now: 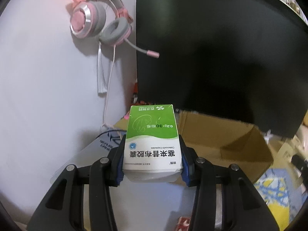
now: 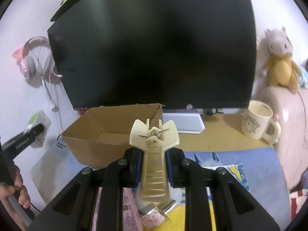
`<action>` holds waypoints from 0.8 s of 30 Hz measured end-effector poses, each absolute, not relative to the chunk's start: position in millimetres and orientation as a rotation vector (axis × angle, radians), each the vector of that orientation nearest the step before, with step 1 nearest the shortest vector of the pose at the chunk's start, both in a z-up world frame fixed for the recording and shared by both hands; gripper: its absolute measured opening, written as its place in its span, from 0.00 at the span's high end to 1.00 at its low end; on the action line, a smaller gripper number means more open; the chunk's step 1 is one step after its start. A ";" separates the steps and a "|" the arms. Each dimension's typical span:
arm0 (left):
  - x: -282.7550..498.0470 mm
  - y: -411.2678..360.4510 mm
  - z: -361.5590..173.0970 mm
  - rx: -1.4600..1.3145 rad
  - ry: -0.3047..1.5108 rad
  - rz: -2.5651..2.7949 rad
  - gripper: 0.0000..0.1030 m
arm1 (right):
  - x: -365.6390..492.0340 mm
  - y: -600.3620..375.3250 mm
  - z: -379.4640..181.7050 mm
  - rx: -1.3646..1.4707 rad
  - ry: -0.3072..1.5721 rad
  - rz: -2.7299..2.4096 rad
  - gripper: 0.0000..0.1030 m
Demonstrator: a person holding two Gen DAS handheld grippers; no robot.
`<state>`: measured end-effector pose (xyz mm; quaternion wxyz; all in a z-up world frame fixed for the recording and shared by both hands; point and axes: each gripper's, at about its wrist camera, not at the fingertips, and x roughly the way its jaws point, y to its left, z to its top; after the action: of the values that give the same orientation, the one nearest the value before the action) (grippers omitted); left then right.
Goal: Organize objects
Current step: 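Carry the medicine box and claw clip with both tools over the cardboard box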
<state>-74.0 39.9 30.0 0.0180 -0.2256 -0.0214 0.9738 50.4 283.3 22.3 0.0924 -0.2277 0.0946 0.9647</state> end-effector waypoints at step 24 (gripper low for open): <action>-94.0 107.7 71.5 -0.532 0.155 2.949 0.57 | -15.8 277.6 38.0 -0.617 0.425 2.902 0.78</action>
<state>-94.0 107.7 71.5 0.0705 -0.1770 0.0515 0.9803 -15.8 277.6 38.0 0.0721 -0.2052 0.1413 0.9658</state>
